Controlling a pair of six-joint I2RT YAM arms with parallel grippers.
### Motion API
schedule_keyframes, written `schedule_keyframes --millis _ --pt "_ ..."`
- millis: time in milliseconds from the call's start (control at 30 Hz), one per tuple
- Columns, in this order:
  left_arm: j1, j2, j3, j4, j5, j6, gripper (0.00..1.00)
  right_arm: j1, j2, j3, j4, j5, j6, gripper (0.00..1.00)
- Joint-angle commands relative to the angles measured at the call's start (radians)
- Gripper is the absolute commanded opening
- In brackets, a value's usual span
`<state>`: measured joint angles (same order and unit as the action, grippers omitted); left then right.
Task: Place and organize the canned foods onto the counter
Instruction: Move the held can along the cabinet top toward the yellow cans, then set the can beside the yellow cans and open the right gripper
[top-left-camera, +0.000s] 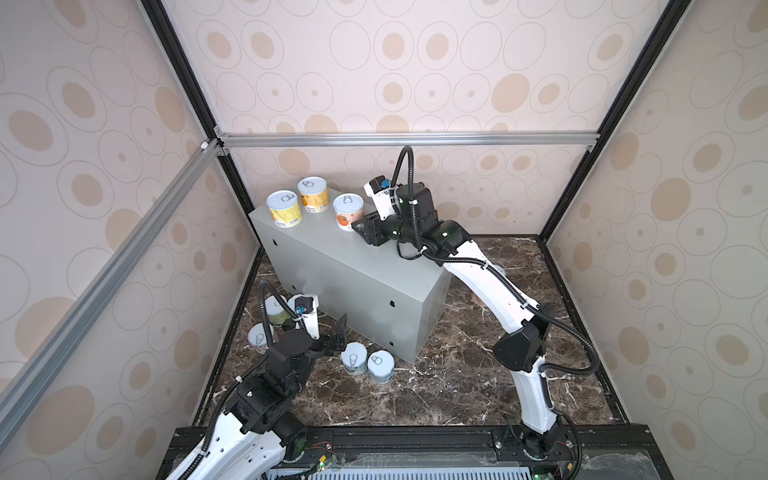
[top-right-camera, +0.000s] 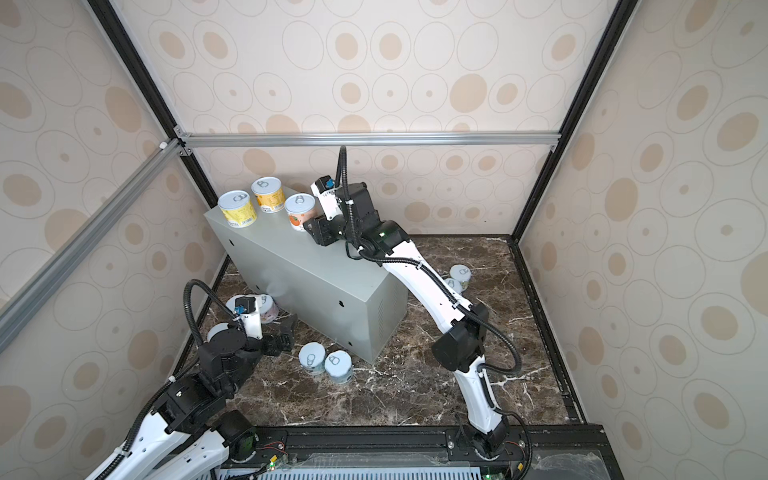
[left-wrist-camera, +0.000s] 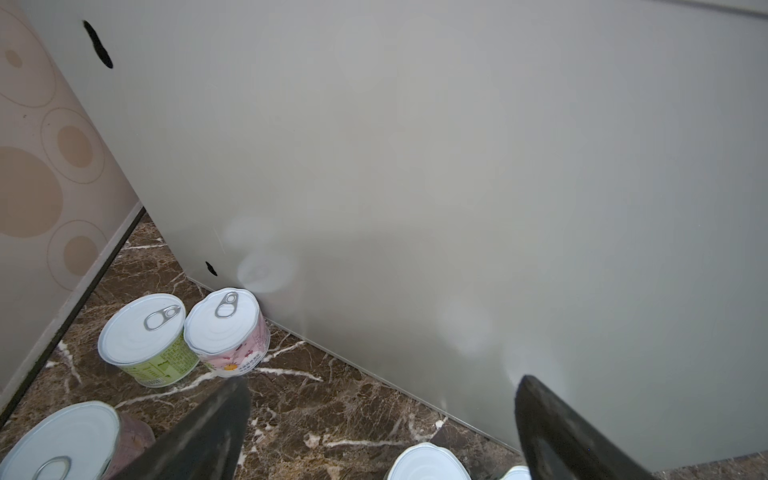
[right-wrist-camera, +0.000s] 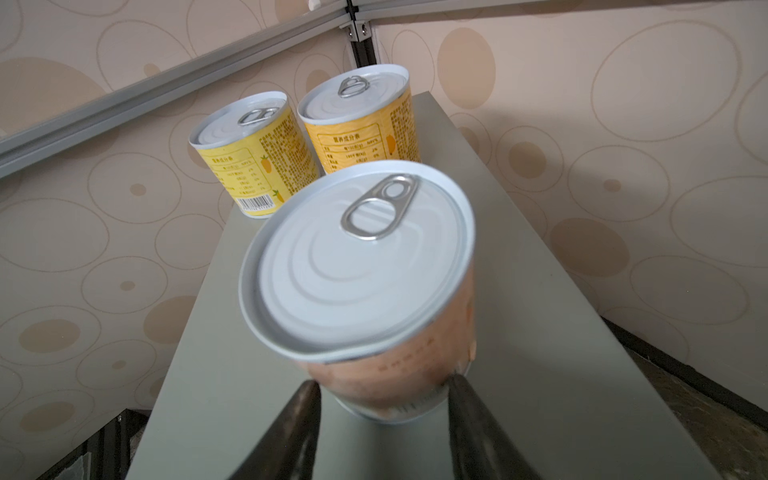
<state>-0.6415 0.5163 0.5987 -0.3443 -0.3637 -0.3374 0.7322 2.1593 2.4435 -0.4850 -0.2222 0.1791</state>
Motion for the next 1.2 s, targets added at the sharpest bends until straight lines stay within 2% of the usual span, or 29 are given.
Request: schedule_keyframes --millis 0,533,1167 --pt "0.003 0.001 0.007 0.004 -0.004 0.009 0.99 -0.009 0.058 0.042 0.005 -0.02 0.037 0.51" --pt "0.003 0.005 0.007 0.005 -0.001 0.008 0.99 -0.017 0.199 0.152 0.068 -0.071 0.098 0.51" --pt "0.003 0.001 0.006 0.004 0.002 0.008 0.99 -0.02 0.215 0.163 0.113 -0.078 0.125 0.48"
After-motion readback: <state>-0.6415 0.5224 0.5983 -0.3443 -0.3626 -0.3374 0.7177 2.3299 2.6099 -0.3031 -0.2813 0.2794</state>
